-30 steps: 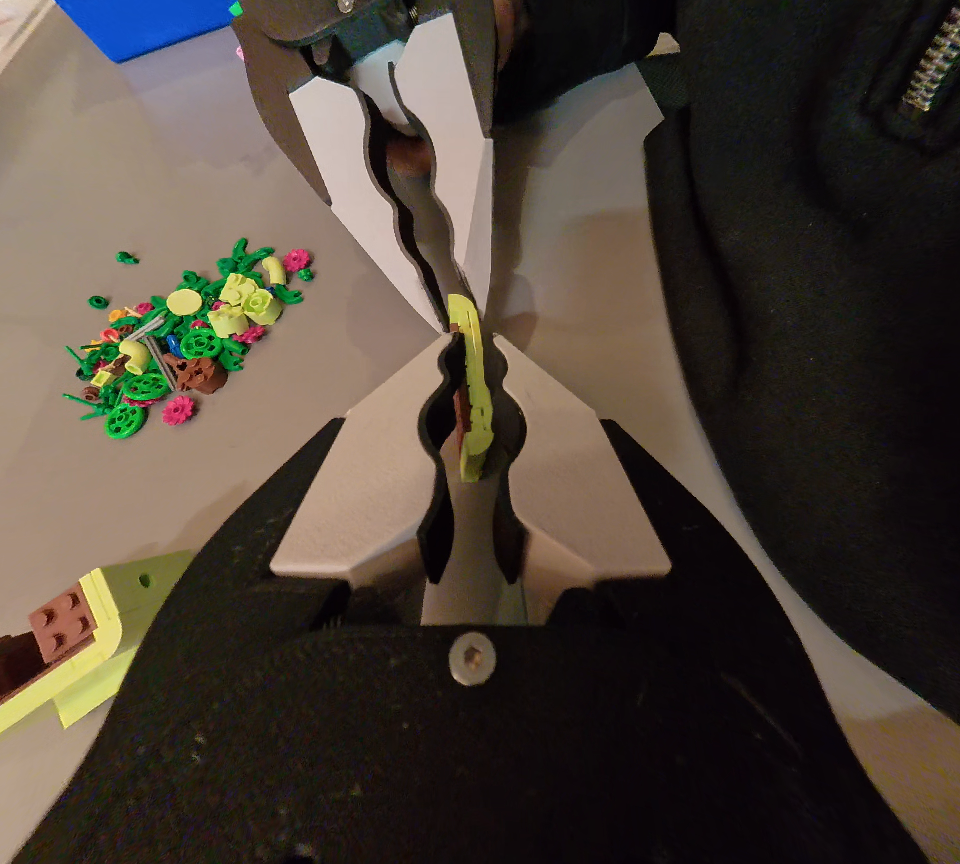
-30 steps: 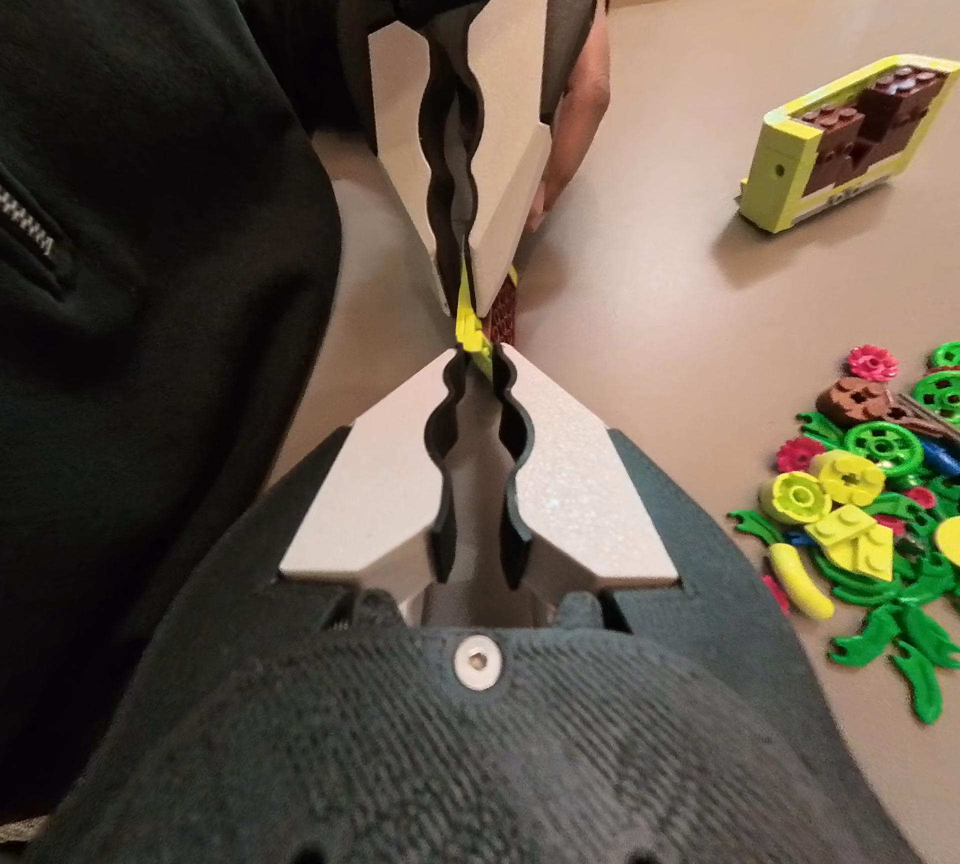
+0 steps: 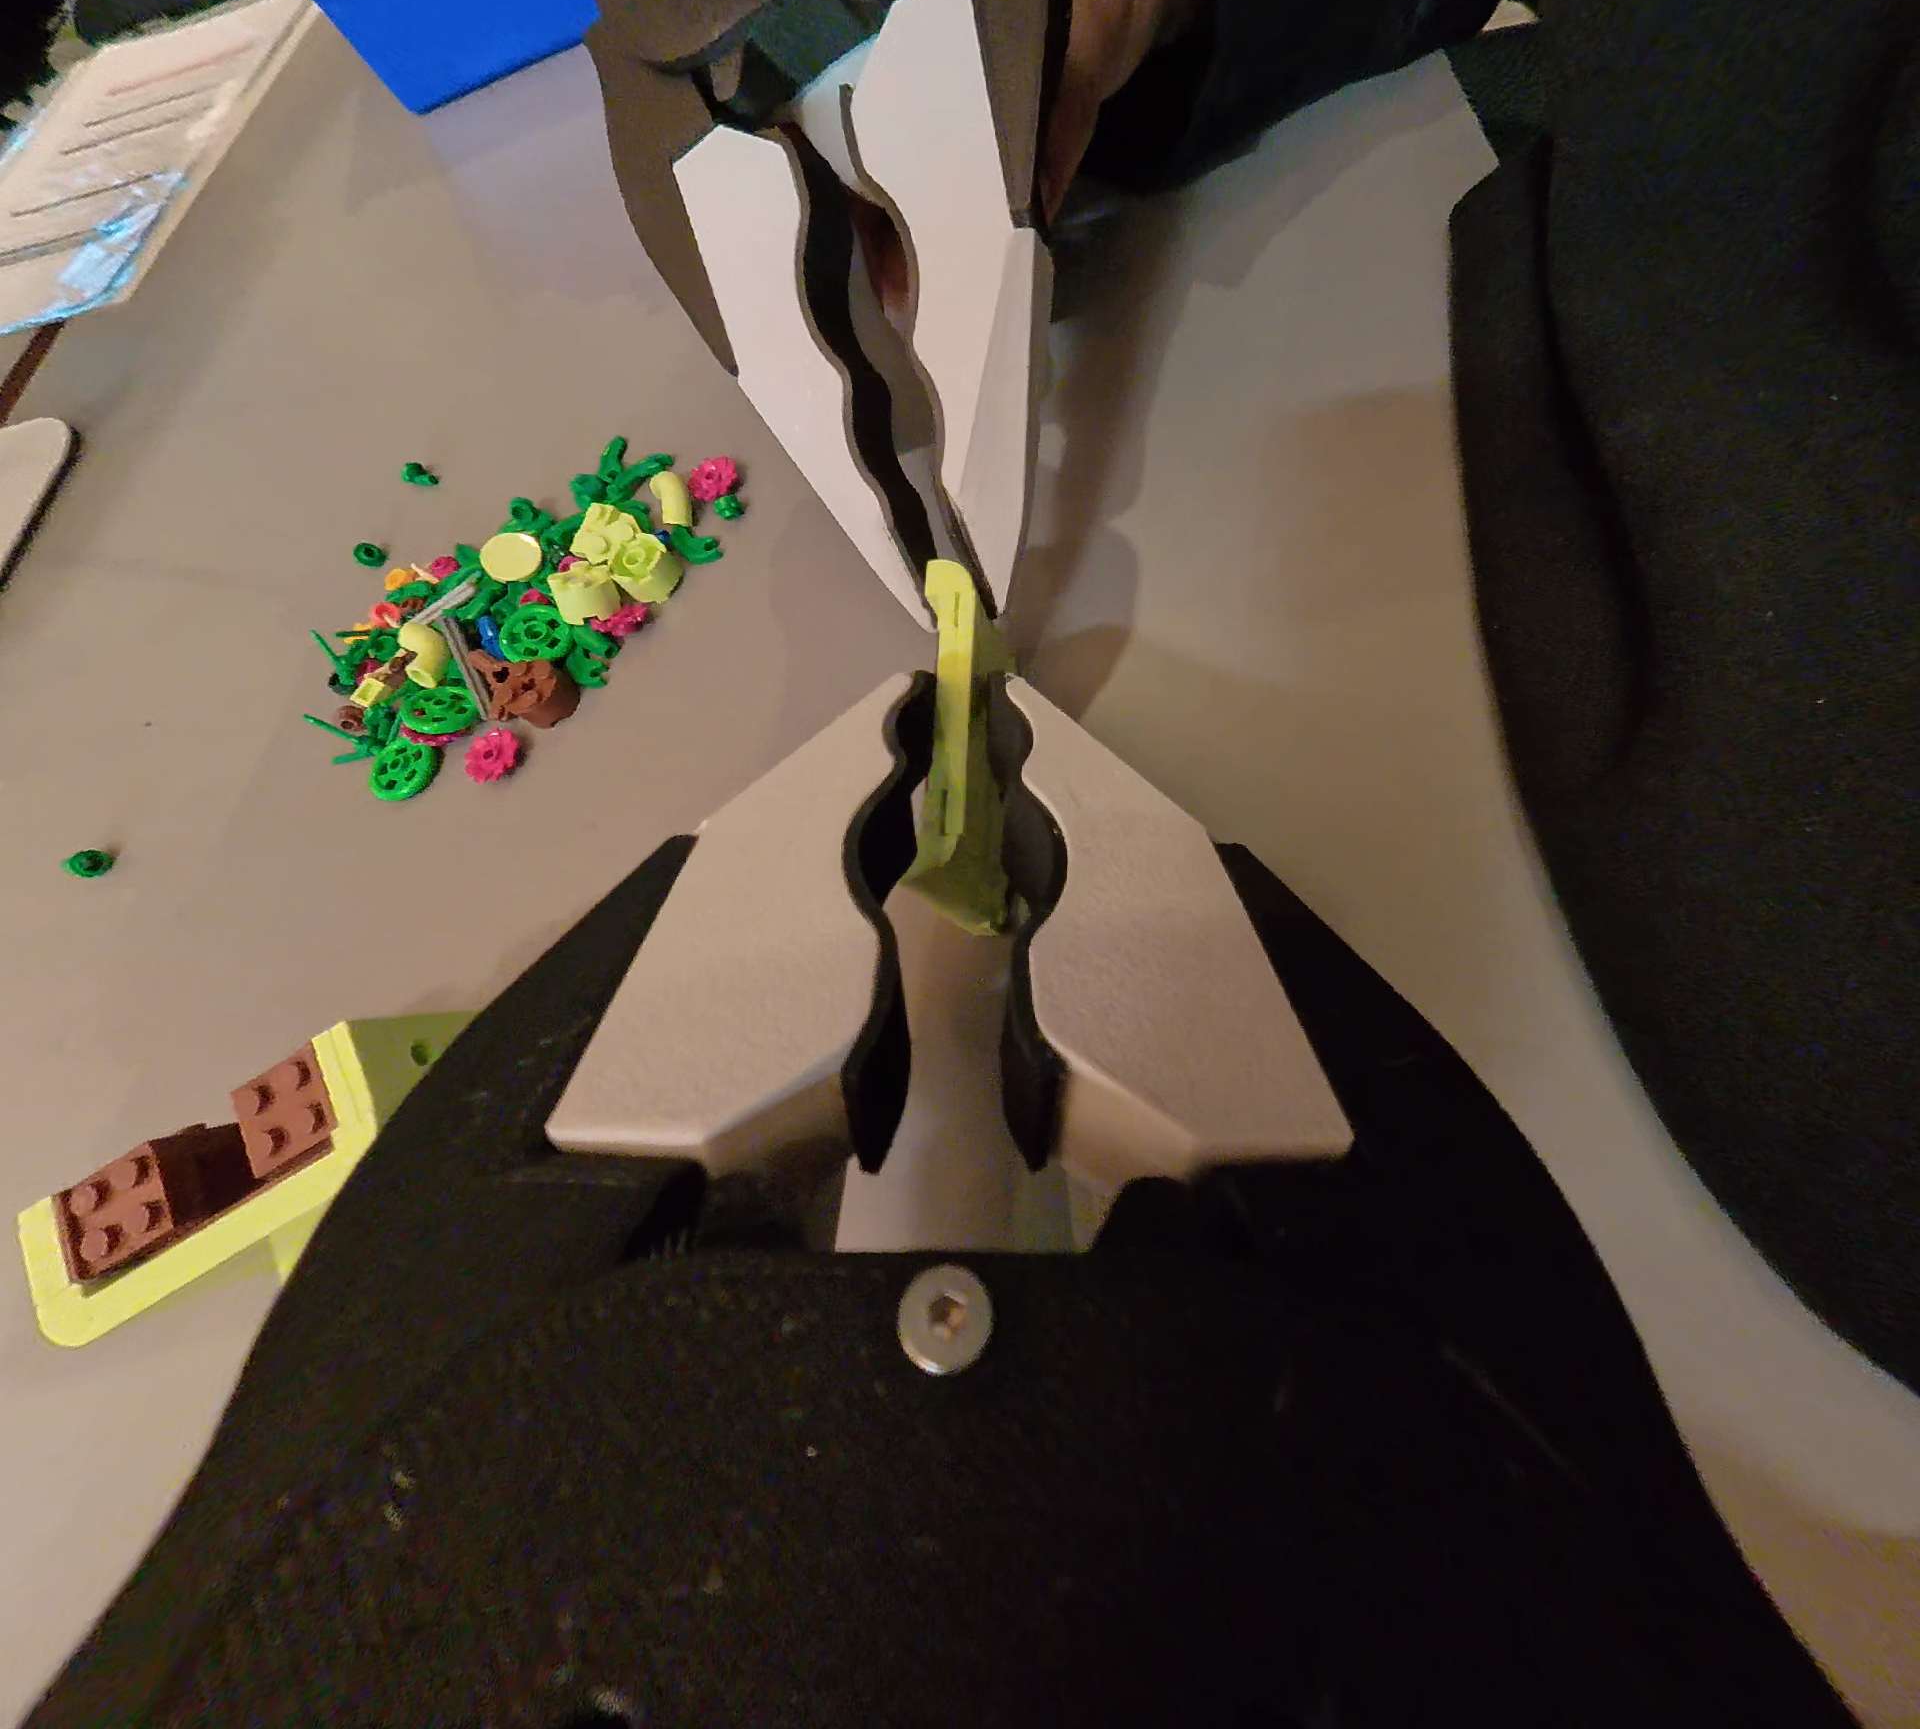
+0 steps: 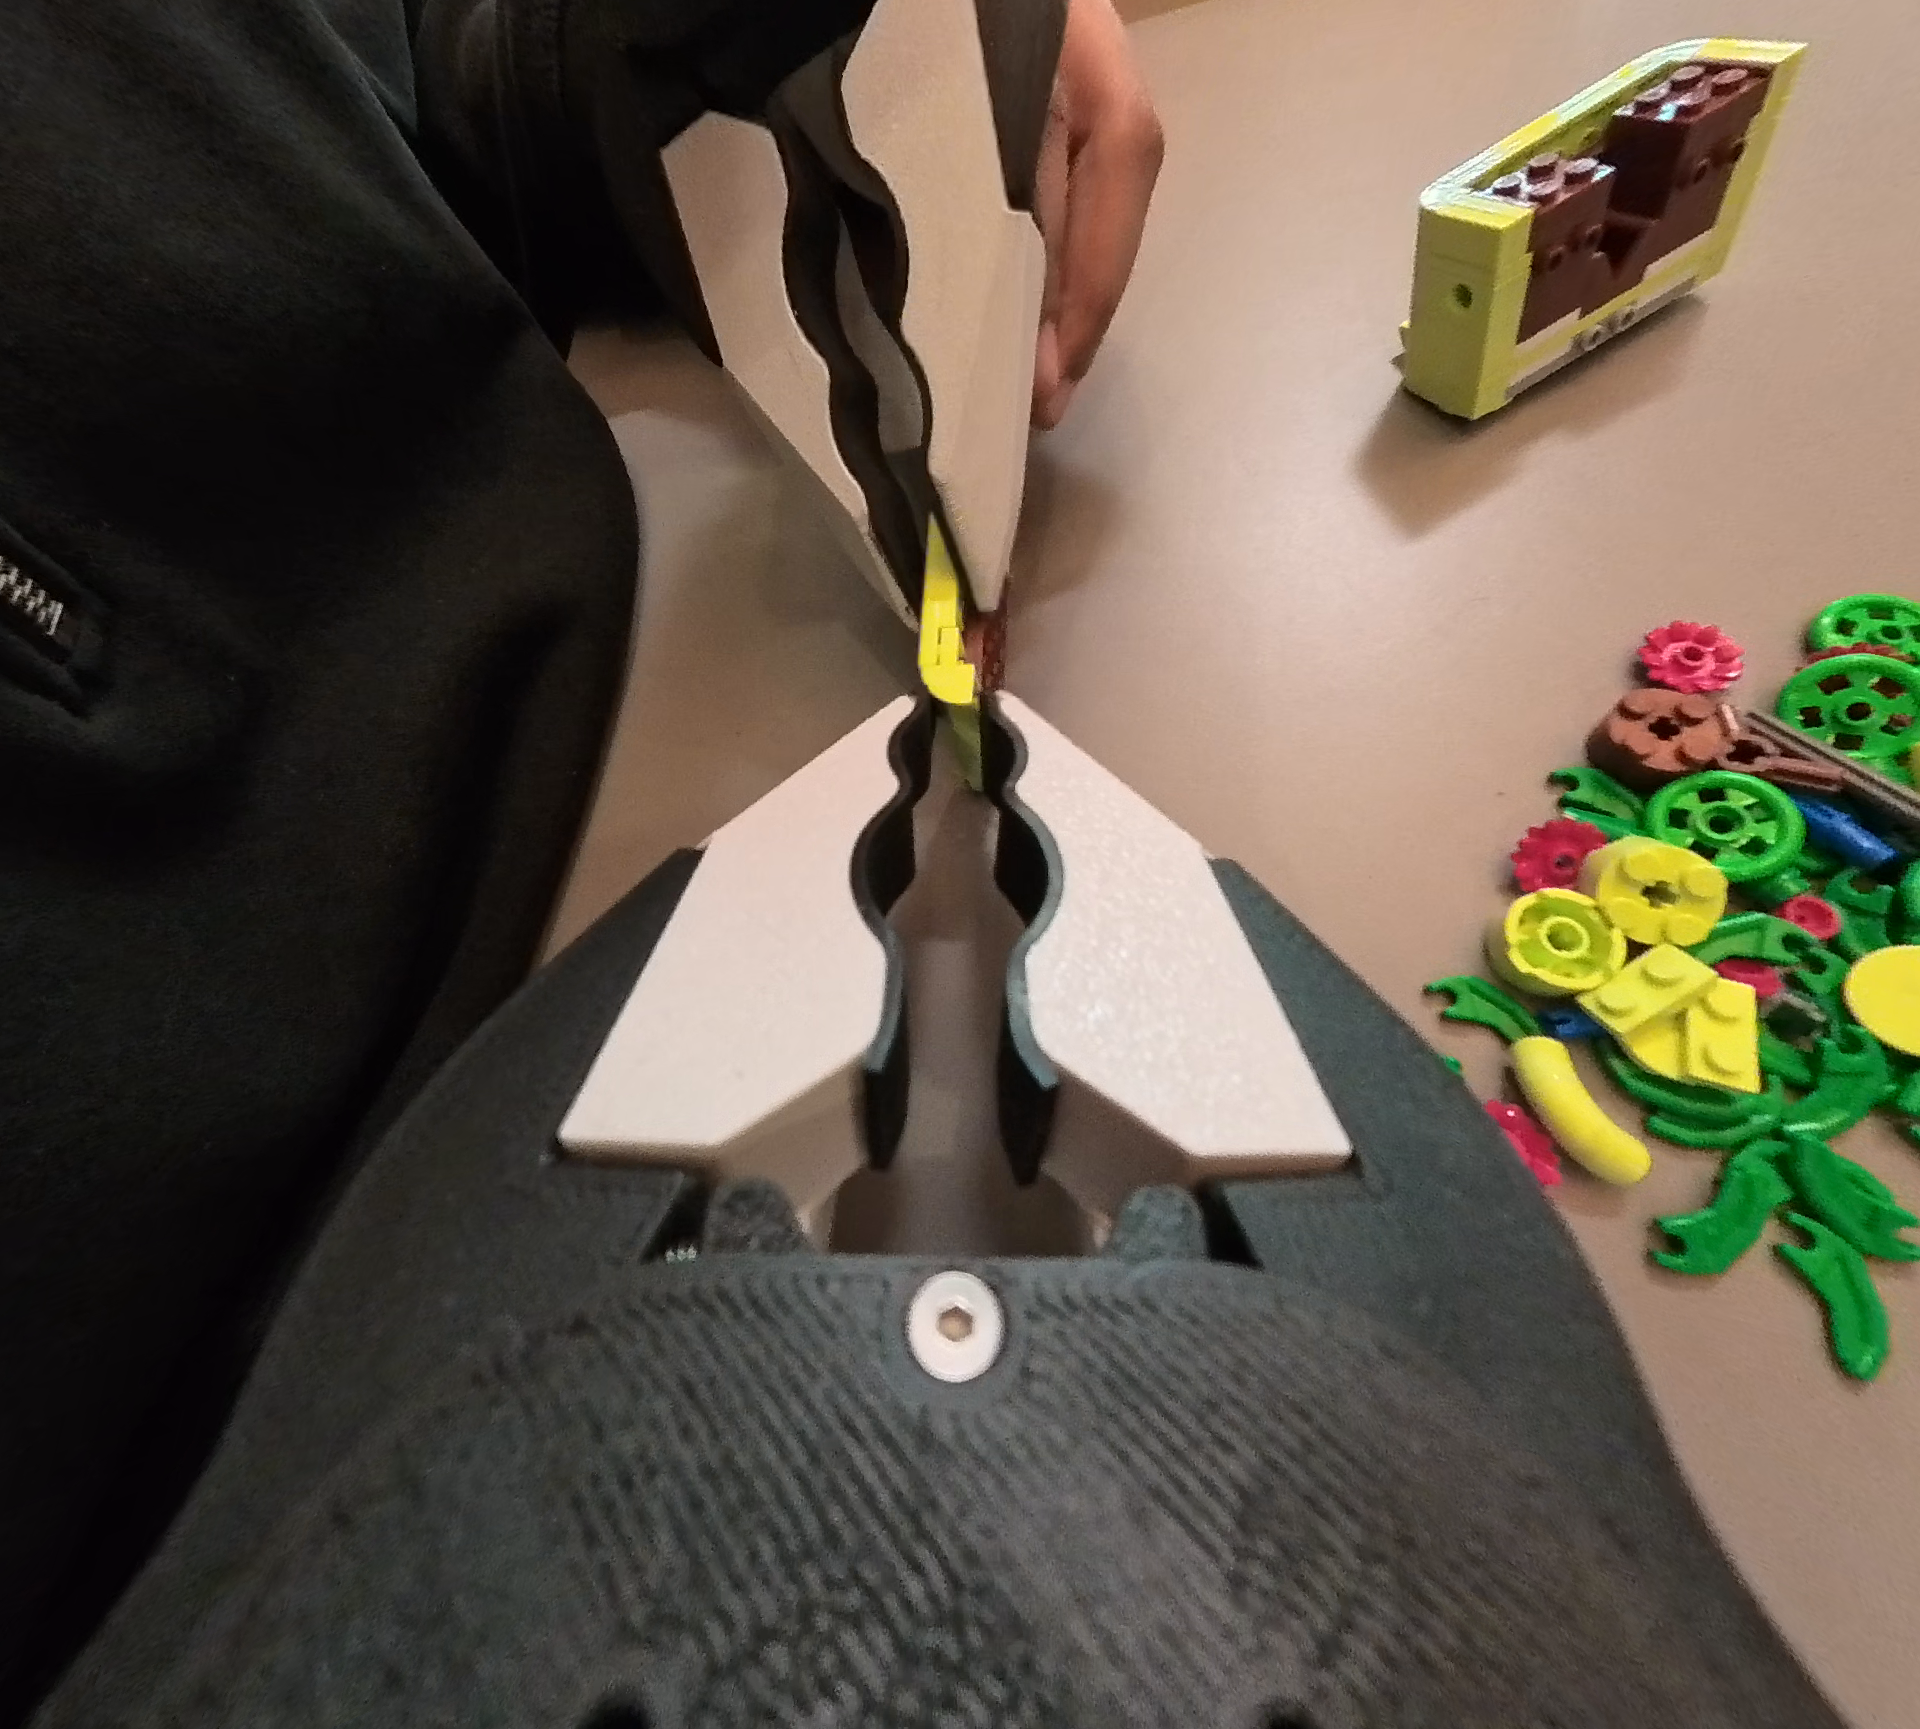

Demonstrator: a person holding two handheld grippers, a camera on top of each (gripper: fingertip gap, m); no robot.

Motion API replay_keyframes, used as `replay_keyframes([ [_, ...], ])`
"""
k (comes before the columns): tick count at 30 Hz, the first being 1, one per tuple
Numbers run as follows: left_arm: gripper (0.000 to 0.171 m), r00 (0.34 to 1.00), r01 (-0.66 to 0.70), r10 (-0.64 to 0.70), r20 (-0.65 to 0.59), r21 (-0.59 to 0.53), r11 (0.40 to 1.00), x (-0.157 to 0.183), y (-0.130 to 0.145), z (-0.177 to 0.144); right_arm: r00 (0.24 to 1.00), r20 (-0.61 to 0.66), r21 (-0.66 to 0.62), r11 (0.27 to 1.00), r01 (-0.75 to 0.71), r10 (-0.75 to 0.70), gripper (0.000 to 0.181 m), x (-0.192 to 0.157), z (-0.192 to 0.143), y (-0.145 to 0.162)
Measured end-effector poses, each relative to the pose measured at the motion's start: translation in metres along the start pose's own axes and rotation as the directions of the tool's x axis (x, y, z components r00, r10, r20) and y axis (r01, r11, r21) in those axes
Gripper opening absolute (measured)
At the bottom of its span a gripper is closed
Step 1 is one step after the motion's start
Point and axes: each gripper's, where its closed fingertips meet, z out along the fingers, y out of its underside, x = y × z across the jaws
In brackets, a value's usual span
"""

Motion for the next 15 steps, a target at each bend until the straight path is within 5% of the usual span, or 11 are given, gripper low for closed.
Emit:
replay_keyframes([
  [15, 0.003, 0.998, 0.019, -0.018, -0.068, 0.008, 1.000, 0.0084, -0.0022, -0.0006, 0.980, -0.060, 0.009, 0.981, 0.191, -0.190, 0.009, -0.0072, -0.0001, -0.0026],
])
